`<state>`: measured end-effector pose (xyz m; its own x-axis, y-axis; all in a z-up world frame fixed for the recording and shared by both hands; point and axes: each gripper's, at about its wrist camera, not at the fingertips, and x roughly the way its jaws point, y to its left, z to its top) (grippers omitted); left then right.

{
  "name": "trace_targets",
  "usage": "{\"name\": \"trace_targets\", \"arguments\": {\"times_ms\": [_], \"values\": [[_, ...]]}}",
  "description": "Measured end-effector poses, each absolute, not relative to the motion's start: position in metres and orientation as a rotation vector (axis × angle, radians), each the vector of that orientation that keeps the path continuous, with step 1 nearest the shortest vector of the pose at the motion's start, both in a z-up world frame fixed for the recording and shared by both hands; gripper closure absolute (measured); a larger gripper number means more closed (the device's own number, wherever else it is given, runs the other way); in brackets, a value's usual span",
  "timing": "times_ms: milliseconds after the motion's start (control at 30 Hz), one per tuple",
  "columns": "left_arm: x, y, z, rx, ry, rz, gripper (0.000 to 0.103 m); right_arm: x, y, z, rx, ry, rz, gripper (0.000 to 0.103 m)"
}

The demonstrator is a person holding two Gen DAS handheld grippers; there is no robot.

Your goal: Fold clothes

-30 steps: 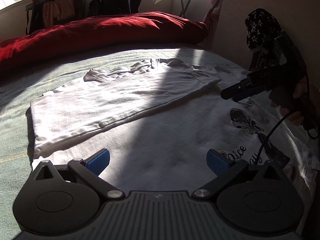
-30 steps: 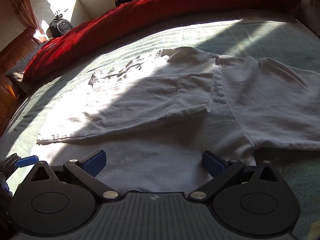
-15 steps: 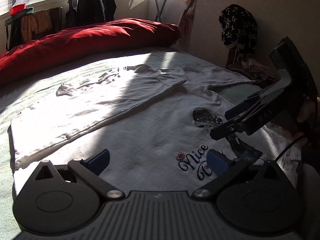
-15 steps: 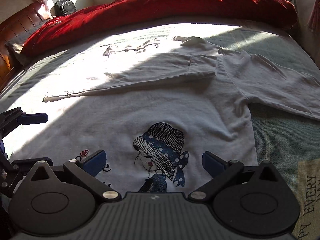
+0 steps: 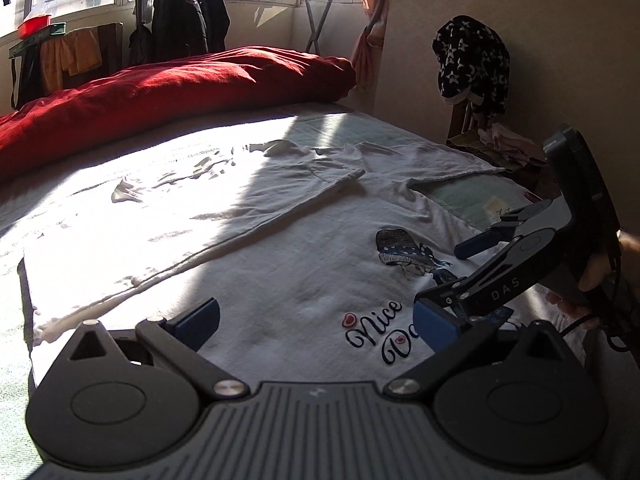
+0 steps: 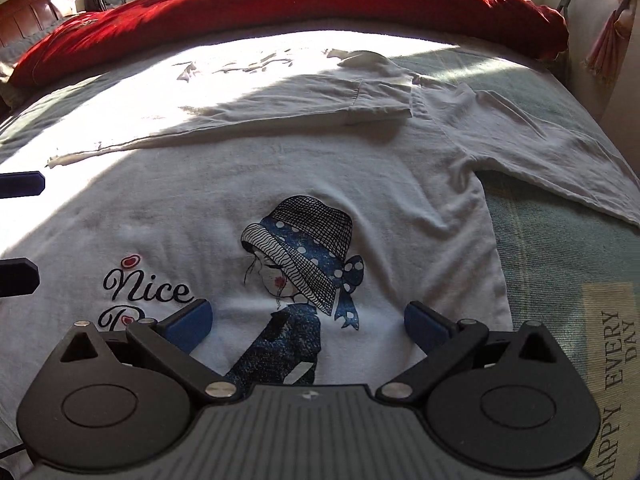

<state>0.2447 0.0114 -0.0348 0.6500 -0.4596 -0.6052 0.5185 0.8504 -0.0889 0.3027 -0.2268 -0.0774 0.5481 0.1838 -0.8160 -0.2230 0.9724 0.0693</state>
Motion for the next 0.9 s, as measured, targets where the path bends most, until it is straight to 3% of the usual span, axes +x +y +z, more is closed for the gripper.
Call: {"name": "trace_targets", "arguments": {"times_ms": [900], "values": [[0.233,0.000,-0.029,0.107,0.640,-0.603,0.001,0.223,-0.242,-0.073,-0.030,0.990,0.102,0.000]]}}
